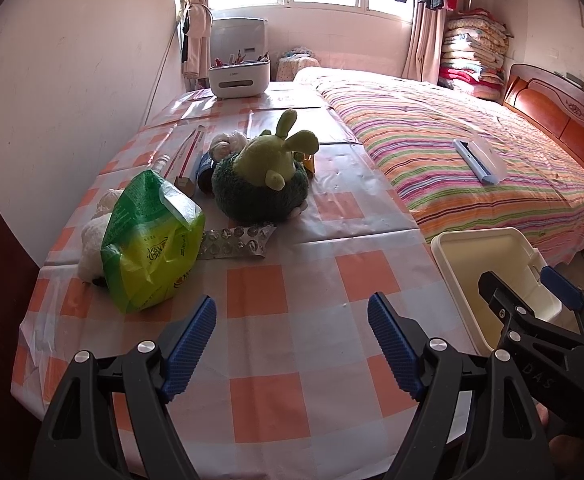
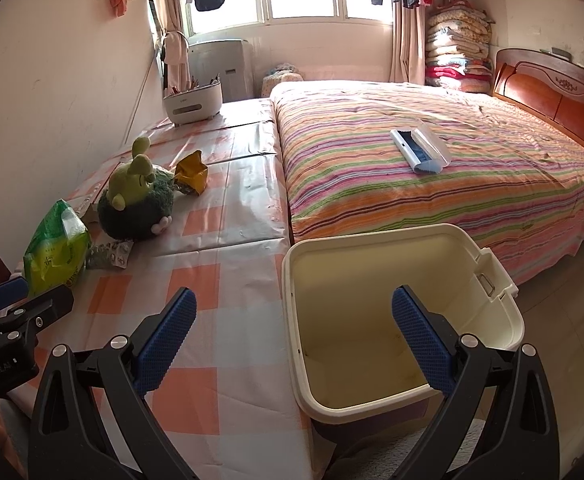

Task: Collect trash
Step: 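Move both open tools toward the items on the checked table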

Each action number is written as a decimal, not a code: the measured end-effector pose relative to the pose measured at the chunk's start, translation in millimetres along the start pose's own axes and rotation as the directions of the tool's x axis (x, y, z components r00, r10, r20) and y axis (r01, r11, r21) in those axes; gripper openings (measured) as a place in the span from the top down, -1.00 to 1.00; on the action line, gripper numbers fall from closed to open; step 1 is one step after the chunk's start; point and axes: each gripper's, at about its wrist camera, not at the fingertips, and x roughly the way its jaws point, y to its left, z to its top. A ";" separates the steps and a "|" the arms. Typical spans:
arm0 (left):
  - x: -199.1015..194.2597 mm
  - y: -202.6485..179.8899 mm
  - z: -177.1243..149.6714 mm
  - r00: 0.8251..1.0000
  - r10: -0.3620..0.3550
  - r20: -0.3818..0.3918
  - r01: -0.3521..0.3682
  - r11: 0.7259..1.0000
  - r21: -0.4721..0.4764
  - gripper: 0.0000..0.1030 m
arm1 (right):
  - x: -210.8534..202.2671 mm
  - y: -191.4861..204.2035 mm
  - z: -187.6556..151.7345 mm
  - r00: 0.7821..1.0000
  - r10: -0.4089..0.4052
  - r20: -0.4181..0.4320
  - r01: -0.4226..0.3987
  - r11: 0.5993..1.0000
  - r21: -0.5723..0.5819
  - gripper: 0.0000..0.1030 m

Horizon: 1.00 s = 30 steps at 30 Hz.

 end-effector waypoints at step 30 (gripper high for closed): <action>1.2 -6.7 -2.5 1.000 0.012 -0.013 -0.012 1.000 0.022 -0.48 | 5.6 1.6 -2.5 1.000 0.018 -0.023 -0.018 1.000 -0.001 -0.88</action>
